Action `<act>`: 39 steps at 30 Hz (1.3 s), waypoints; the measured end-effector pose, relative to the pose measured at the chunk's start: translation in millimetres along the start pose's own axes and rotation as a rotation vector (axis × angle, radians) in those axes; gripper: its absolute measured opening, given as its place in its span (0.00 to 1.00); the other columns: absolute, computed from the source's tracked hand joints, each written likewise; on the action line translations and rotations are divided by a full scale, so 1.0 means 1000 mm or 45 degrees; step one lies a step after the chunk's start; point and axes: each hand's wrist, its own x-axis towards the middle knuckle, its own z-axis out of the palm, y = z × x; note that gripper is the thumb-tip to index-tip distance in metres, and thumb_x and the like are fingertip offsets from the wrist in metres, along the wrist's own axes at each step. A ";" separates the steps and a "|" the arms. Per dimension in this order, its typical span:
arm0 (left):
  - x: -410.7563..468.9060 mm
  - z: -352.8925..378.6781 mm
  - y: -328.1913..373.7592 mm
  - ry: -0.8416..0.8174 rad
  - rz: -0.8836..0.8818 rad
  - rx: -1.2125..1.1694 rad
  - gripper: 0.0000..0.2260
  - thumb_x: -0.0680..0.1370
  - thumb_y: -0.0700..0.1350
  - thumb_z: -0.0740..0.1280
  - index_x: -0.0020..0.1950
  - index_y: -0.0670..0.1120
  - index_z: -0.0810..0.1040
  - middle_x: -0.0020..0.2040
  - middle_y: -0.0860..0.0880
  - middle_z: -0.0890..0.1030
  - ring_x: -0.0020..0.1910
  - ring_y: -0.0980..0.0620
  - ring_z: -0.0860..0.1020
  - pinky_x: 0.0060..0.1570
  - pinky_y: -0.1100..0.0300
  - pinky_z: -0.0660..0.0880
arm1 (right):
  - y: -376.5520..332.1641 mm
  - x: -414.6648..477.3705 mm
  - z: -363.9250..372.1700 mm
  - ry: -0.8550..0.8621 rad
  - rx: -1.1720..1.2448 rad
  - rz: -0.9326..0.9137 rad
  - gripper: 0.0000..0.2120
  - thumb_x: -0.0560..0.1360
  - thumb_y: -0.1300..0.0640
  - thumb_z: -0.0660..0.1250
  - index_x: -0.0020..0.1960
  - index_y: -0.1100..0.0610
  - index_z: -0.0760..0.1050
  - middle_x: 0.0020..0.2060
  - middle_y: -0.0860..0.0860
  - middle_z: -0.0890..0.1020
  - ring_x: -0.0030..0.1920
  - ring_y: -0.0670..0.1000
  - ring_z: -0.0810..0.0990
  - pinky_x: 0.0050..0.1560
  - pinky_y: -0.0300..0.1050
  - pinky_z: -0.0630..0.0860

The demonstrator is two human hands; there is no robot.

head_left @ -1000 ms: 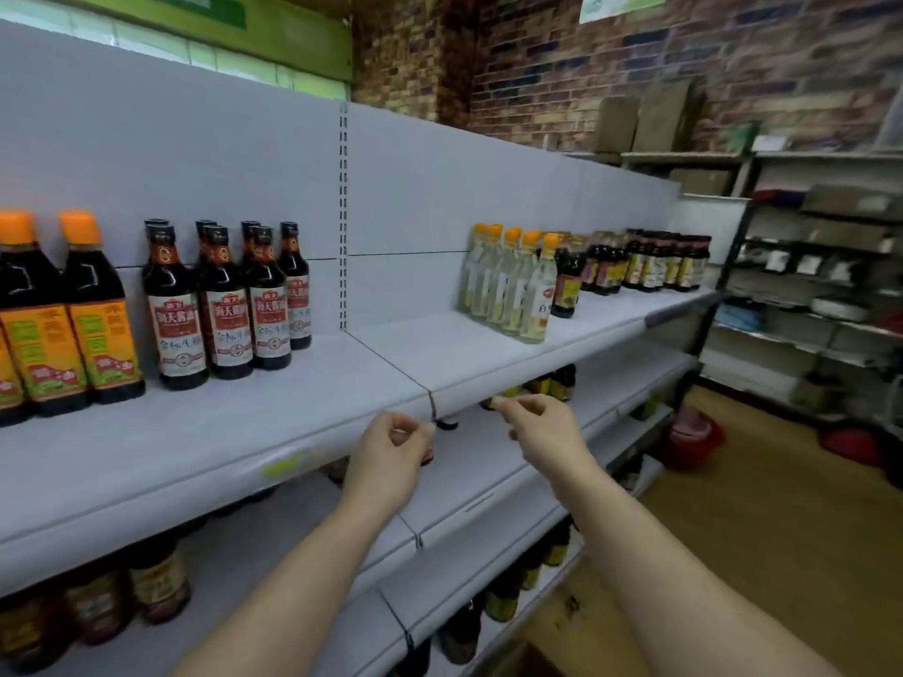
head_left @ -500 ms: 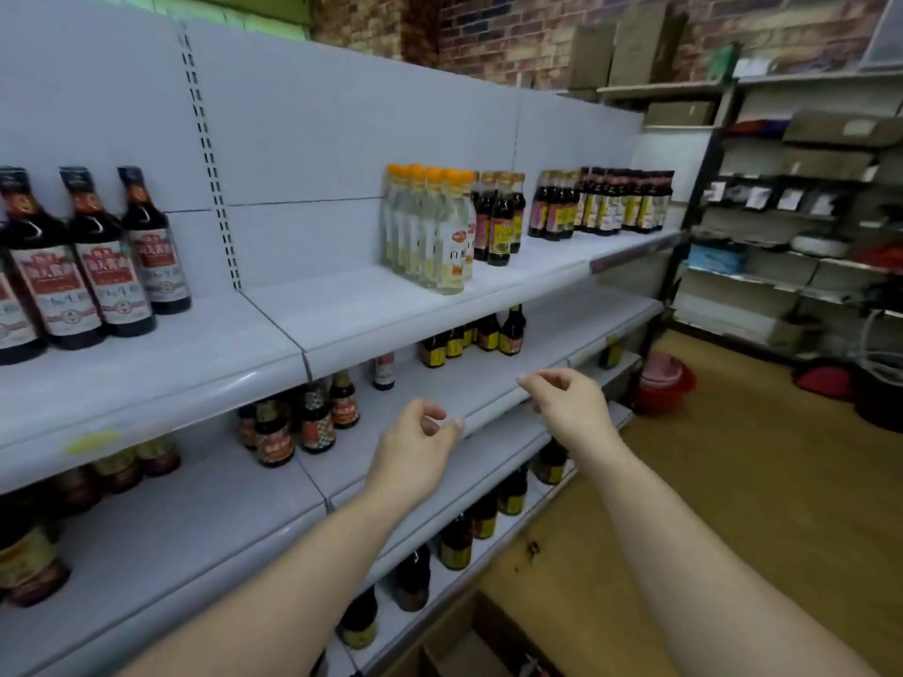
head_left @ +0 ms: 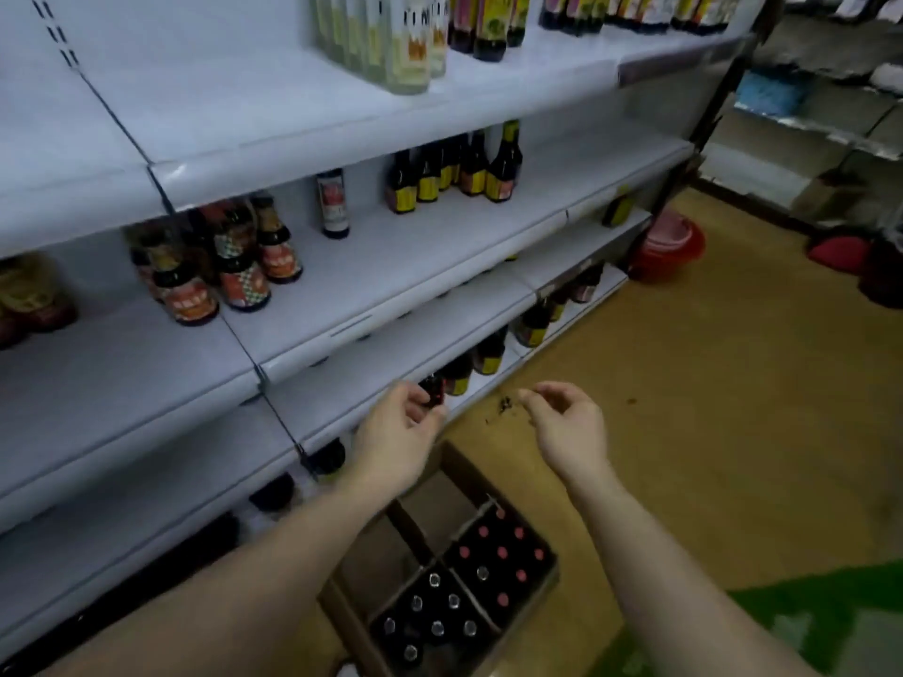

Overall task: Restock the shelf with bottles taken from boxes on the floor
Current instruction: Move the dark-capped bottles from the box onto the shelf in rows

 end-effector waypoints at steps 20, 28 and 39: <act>0.018 0.149 -0.322 -0.433 -0.297 0.358 0.13 0.81 0.56 0.66 0.62 0.52 0.75 0.49 0.57 0.77 0.48 0.55 0.77 0.49 0.55 0.76 | 0.330 -0.022 0.146 -0.121 -0.217 0.599 0.09 0.77 0.55 0.74 0.56 0.52 0.78 0.41 0.48 0.85 0.39 0.45 0.82 0.36 0.38 0.74; 0.016 0.198 -0.443 -0.637 -0.257 0.541 0.12 0.82 0.56 0.66 0.62 0.52 0.74 0.51 0.57 0.74 0.47 0.56 0.74 0.44 0.60 0.70 | 0.460 -0.054 0.228 -0.102 -0.289 0.833 0.05 0.75 0.56 0.73 0.49 0.48 0.79 0.37 0.42 0.84 0.43 0.47 0.82 0.41 0.37 0.74; 0.021 0.262 -0.551 -0.880 -0.084 0.913 0.20 0.79 0.60 0.66 0.69 0.57 0.70 0.63 0.53 0.75 0.63 0.49 0.74 0.52 0.55 0.76 | 0.576 -0.080 0.301 -0.101 -0.261 1.070 0.10 0.74 0.51 0.76 0.53 0.48 0.77 0.38 0.42 0.85 0.42 0.46 0.83 0.45 0.42 0.79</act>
